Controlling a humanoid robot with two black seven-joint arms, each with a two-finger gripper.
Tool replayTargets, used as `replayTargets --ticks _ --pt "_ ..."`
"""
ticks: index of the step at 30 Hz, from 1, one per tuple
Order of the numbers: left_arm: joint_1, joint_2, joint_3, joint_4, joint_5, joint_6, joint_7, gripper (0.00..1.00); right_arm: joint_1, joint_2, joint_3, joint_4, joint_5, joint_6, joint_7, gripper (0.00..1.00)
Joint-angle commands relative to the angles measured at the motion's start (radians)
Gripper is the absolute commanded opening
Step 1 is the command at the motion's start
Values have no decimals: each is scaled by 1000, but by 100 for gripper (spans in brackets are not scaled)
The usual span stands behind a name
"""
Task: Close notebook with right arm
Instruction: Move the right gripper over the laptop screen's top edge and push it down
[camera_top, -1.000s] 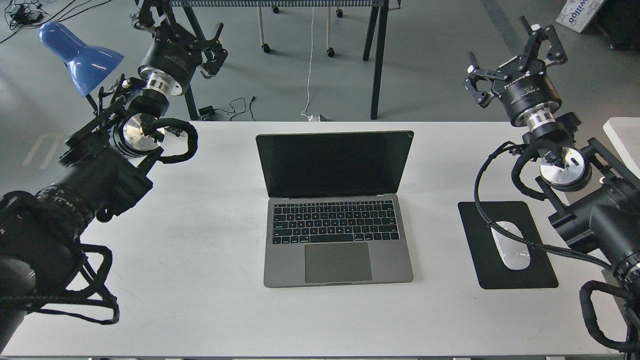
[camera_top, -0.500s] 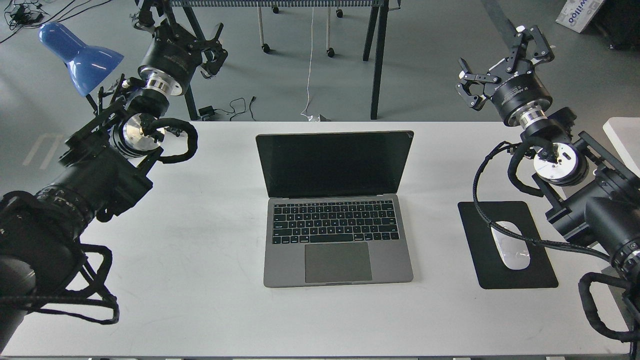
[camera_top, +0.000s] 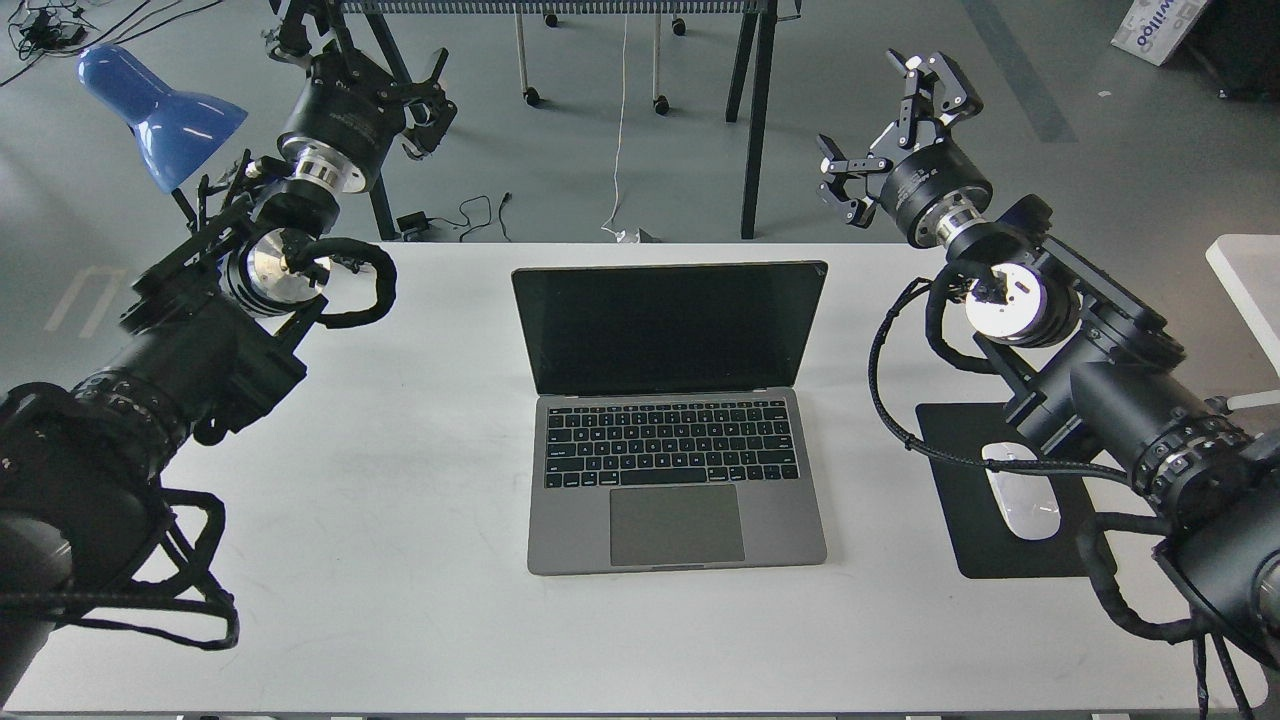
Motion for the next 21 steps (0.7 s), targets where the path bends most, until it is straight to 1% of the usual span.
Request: replayTargets --ticks 1,6,13,16,21 --pt "0 0 -1 -1 0 0 0 100 2 34 -26 -5 1 -12 -3 100" --pt "0 0 0 -2 0 0 0 100 -2 51 -87 19 2 -19 -29 100" --pt "0 0 0 -2 0 0 -1 100 -26 20 -105 82 4 -19 -95 100" --pt "0 0 0 -1 0 0 -1 100 -46 -9 -113 134 4 -19 -101 100" --pt "0 2 0 -1 0 0 -1 100 -90 -89 -150 286 4 -42 -101 100"
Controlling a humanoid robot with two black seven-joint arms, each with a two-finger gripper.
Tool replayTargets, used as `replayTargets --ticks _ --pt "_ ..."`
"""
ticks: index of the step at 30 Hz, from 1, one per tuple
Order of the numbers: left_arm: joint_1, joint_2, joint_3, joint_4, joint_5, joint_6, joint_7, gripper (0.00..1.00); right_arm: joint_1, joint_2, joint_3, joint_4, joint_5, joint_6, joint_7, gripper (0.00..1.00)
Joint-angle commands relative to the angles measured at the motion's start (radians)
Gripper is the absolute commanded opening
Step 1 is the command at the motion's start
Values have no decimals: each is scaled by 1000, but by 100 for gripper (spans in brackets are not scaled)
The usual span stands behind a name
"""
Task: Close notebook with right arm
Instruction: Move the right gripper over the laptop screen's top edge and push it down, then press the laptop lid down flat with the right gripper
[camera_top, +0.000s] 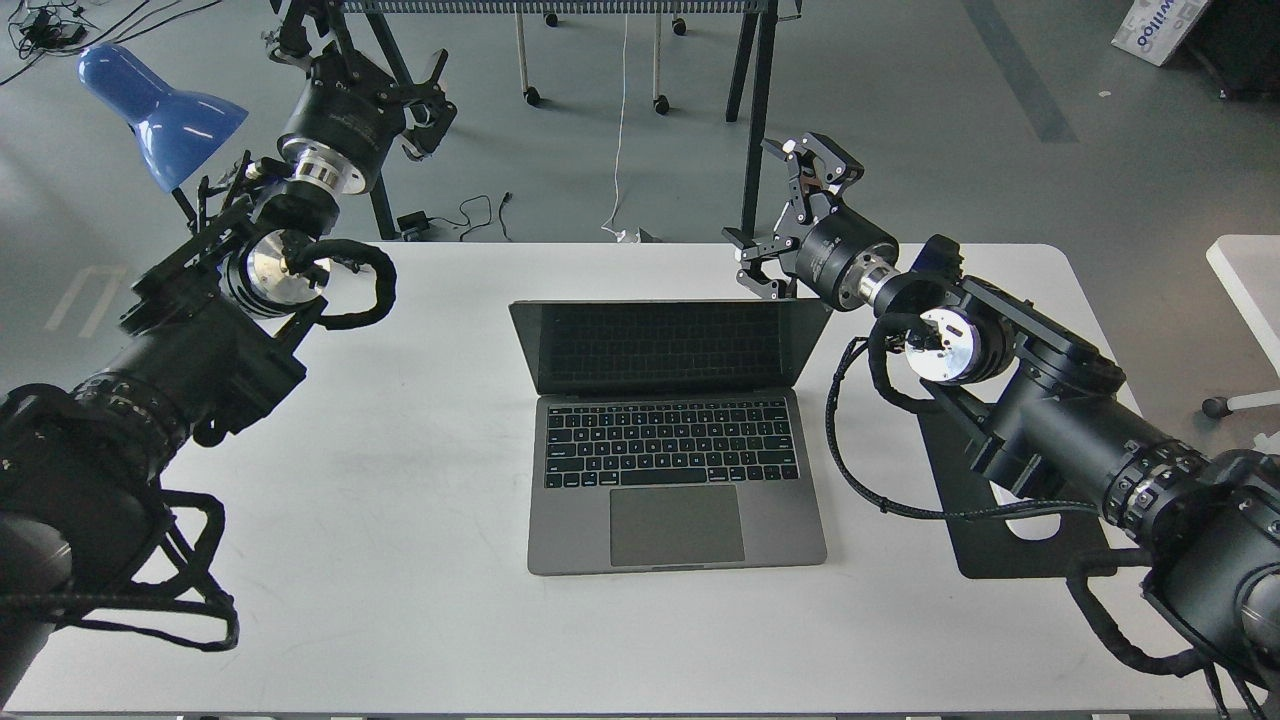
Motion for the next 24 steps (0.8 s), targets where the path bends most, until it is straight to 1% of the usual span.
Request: replayTargets --ticks 1,4,7,10,11,24 --pt "-1 2 -1 1 0 0 0 100 -31 -62 -29 118 0 -27 0 100" --pt "-1 2 -1 0 0 0 0 100 -51 -102 -37 187 0 -47 0 100" --pt "-1 2 1 0 0 0 0 100 -59 -117 -40 201 0 -48 -5 100" --pt "-1 2 1 1 0 0 0 100 -60 -136 -67 222 0 -48 -31 100" --pt "-1 2 1 0 0 0 0 100 -60 -145 -78 231 0 -48 -32 100" --pt "-1 2 1 0 0 0 1 100 -137 -197 -107 347 -2 -48 -34 100"
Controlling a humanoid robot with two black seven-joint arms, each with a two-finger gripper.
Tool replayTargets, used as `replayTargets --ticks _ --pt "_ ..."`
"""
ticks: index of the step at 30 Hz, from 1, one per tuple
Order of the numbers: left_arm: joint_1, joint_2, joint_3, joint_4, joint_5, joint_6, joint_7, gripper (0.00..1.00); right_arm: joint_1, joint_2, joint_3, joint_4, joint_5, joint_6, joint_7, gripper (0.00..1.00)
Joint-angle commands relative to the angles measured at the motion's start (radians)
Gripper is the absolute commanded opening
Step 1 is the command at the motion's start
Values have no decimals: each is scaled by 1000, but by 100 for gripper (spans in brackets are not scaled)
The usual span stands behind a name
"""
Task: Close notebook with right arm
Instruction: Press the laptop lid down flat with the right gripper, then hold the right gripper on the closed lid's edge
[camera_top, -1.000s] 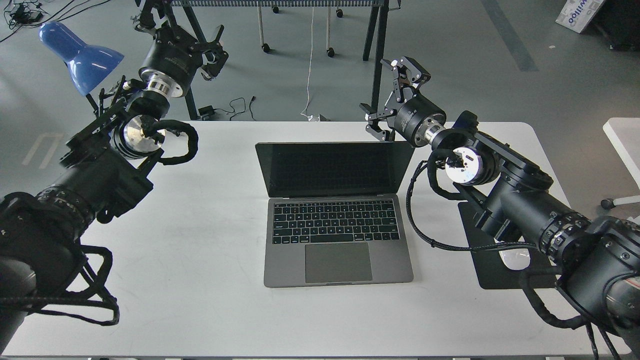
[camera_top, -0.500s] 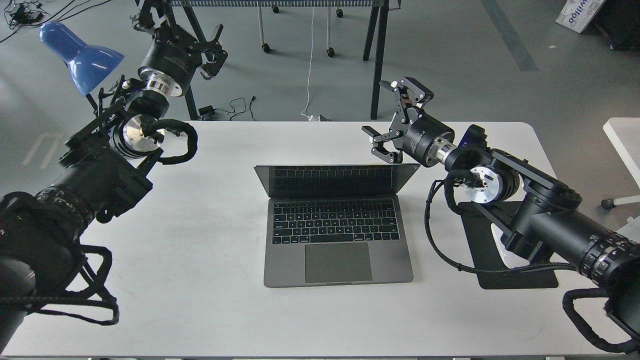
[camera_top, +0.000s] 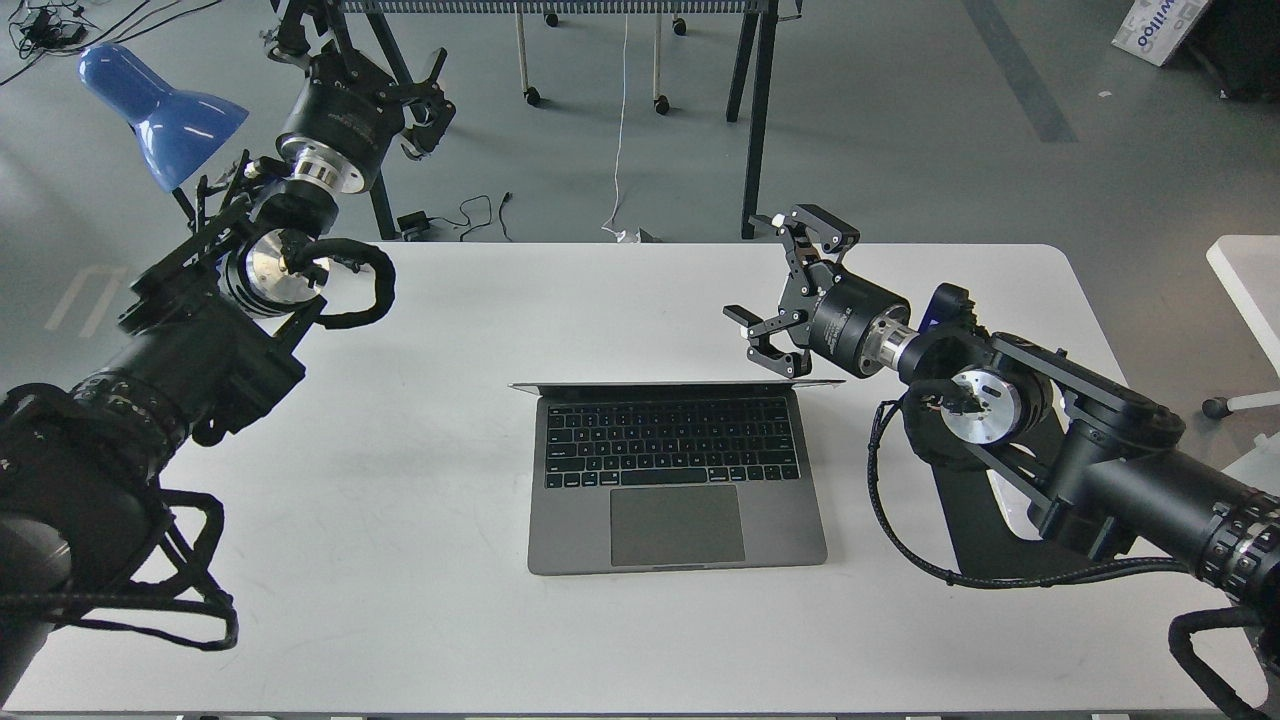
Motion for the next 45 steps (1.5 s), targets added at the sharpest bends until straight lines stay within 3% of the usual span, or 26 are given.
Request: replayTargets --ticks 1,20,45 --pt "0 0 0 1 0 0 0 100 -27 -23 -1 37 -1 1 0 100" --pt "2 -2 0 1 0 0 -1 100 -176 -154 -19 231 -59 3 2 100" --pt "2 -2 0 1 0 0 -1 100 -311 -118 -29 196 -208 3 26 100"
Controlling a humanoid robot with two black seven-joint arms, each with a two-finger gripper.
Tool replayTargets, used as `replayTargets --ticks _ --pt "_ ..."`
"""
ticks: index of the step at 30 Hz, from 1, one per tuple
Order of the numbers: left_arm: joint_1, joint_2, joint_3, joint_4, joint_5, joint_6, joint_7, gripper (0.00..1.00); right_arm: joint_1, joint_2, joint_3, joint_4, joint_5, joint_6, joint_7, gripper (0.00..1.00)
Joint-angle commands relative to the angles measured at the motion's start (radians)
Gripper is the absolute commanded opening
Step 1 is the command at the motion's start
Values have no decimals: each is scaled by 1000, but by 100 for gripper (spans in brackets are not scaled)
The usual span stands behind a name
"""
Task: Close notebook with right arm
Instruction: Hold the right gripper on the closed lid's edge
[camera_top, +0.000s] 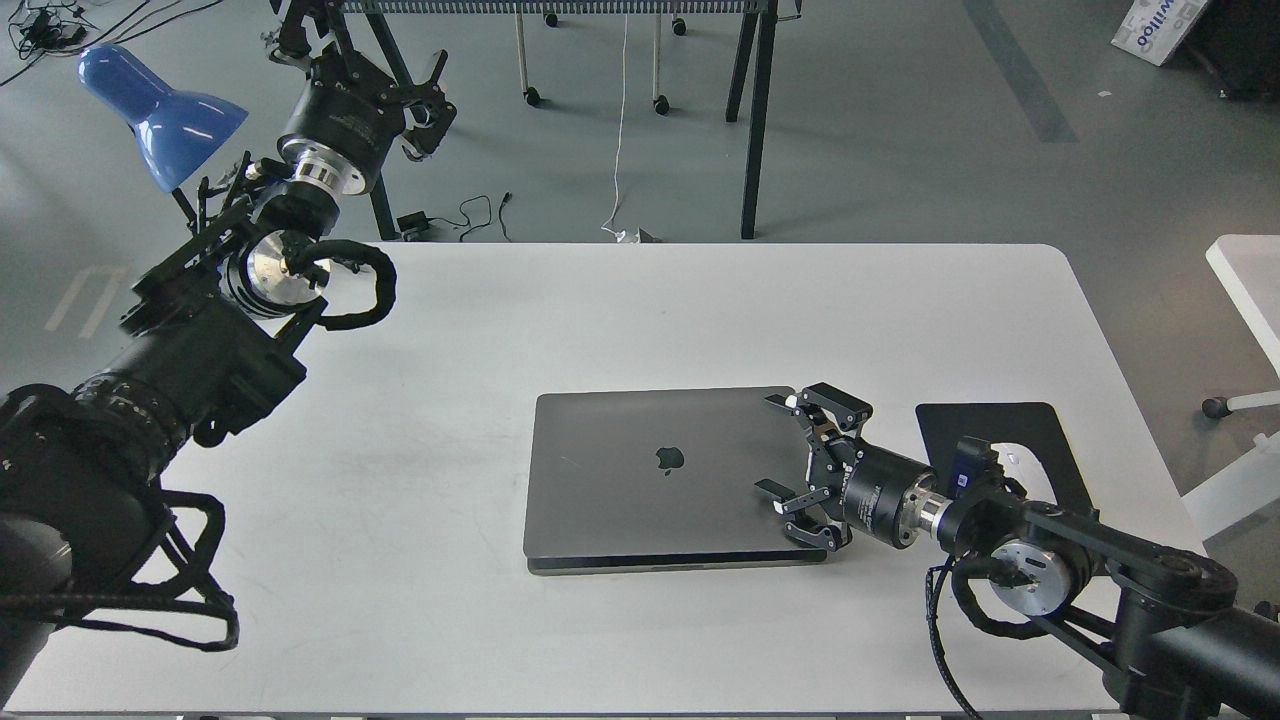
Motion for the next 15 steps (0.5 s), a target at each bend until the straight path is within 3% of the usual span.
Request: replayTargets --ticks 1,15 --pt "0 0 0 -1 0 0 0 100 -7 3 -1 1 -2 -4 1 100" --pt "0 0 0 1 0 0 0 100 -21 8 -1 0 -73 -22 1 100"
